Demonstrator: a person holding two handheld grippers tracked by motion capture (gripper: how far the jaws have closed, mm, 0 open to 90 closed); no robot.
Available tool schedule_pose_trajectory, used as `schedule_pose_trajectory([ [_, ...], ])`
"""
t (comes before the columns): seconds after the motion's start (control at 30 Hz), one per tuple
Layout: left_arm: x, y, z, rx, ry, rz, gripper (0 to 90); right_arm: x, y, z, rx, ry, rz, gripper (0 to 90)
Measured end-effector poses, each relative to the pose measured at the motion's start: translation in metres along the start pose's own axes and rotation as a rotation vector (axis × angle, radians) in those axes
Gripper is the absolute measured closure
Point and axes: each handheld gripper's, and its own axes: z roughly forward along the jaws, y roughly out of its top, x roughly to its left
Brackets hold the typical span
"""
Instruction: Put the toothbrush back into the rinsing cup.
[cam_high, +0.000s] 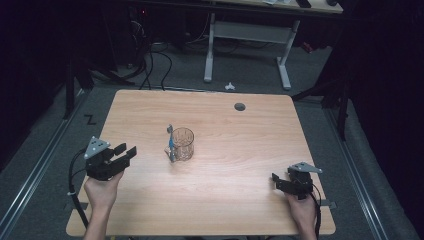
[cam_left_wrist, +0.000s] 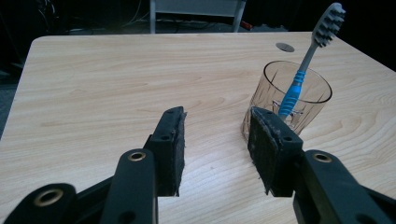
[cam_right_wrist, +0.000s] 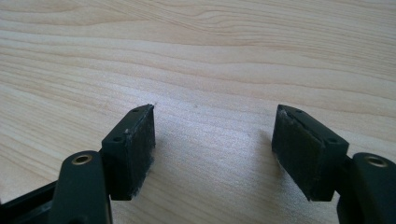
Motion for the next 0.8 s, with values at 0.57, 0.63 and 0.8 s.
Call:
schedule_pose_trajectory([
  [0.57, 0.008, -0.016, -0.004, 0.008, 0.005, -0.051, 55.9, 0.0, 0.0, 0.0, 0.0, 0.0, 0.0, 30.5],
  [0.63, 0.01, -0.019, -0.005, 0.009, 0.005, -0.061, 55.9, 0.0, 0.0, 0.0, 0.0, 0.0, 0.0, 30.5],
  [0.8, 0.012, -0.023, -0.005, 0.017, 0.01, -0.071, 55.9, 0.0, 0.0, 0.0, 0.0, -0.001, -0.001, 30.5],
])
